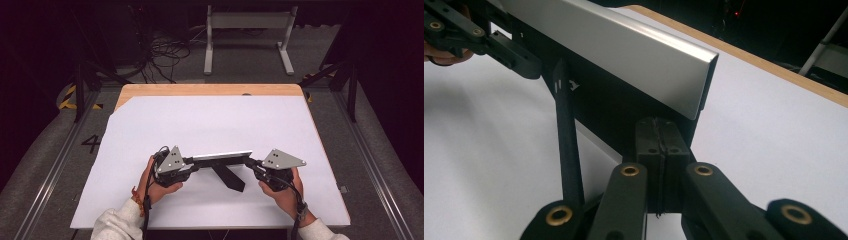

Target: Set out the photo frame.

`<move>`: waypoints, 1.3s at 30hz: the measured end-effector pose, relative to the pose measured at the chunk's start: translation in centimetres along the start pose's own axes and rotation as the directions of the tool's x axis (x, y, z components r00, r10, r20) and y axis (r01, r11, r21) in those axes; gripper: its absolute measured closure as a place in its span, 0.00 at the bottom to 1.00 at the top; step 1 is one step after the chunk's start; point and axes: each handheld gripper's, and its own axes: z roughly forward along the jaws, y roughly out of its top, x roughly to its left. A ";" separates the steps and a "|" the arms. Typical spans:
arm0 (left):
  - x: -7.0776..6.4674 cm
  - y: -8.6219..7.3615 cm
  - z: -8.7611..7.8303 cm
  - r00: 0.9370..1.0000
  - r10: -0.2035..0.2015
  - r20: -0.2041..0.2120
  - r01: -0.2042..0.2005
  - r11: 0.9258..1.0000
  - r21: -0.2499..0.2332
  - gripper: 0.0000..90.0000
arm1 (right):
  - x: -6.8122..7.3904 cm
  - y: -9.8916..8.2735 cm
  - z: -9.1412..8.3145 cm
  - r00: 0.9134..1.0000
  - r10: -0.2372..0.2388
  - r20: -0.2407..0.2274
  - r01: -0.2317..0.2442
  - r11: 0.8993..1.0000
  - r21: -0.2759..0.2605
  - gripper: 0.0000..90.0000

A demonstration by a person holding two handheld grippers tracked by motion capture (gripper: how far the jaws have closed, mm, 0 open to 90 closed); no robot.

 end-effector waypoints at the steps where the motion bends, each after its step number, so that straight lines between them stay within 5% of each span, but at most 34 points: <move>1: 0.0 0.0 0.0 1.000 0.000 0.000 0.000 1.000 0.000 0.84 | 0.0 0.0 0.0 1.000 0.000 0.000 0.000 1.000 0.000 1.00; 9: -0.3 0.3 -0.2 0.999 0.024 0.039 -0.025 1.000 0.015 0.89 | -0.4 0.1 0.4 1.000 0.016 0.020 -0.016 1.000 -0.001 1.00; 39: -2.7 1.1 -0.2 0.996 0.087 0.035 -0.089 0.995 0.050 0.88 | -1.4 1.0 3.0 0.997 0.072 0.037 -0.072 0.997 -0.008 1.00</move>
